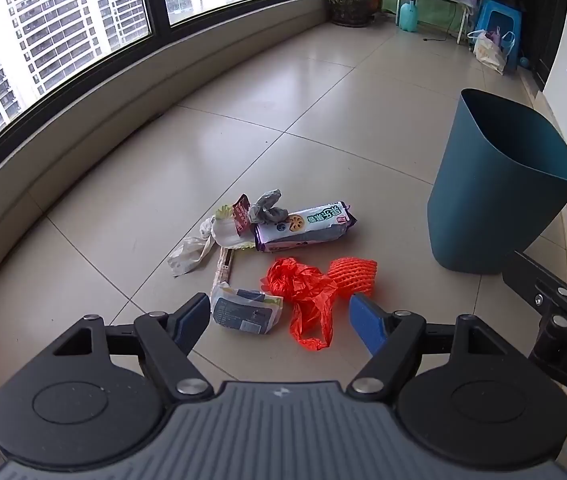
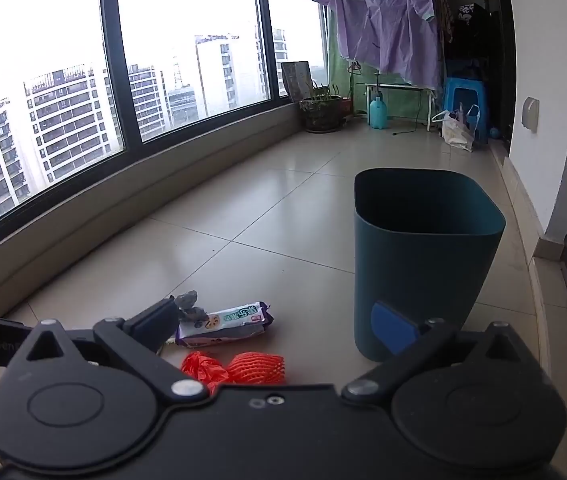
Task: Collect trash
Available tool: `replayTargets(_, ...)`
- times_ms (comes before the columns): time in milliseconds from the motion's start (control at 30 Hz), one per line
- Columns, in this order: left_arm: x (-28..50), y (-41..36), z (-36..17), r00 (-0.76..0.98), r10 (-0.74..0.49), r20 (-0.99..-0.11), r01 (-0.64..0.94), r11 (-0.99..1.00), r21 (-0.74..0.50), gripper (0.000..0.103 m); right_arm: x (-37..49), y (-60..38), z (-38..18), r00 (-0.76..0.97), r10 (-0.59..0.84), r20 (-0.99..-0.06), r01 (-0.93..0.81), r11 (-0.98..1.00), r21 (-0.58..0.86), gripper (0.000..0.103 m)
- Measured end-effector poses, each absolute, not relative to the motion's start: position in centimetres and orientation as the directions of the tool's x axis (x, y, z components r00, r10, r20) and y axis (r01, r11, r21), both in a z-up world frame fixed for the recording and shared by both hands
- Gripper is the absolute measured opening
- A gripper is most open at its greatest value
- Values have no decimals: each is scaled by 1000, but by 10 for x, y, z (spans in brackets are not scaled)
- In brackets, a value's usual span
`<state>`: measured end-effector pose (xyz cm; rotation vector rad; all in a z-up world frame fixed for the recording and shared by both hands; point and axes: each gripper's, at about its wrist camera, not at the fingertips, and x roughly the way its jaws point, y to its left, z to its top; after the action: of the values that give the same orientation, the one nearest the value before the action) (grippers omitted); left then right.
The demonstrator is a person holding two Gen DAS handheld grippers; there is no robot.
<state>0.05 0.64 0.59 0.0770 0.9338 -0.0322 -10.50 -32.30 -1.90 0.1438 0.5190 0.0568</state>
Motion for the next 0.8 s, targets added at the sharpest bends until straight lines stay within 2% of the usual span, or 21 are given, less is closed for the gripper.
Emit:
replayTargets(133, 1, 7, 3, 593, 5, -805, 60, 997, 50, 76, -105, -321, -18, 865, 75, -496, -4, 990, 144, 103)
replayTargets(333, 2, 6, 3, 595, 5, -804, 64, 997, 53, 76, -100, -329, -22, 843, 95, -530, 22, 978, 210, 100)
replayTargets(800, 2, 5, 4, 598, 3, -801, 66, 996, 52, 76, -104, -324, -24, 853, 82, -516, 21, 981, 191, 101)
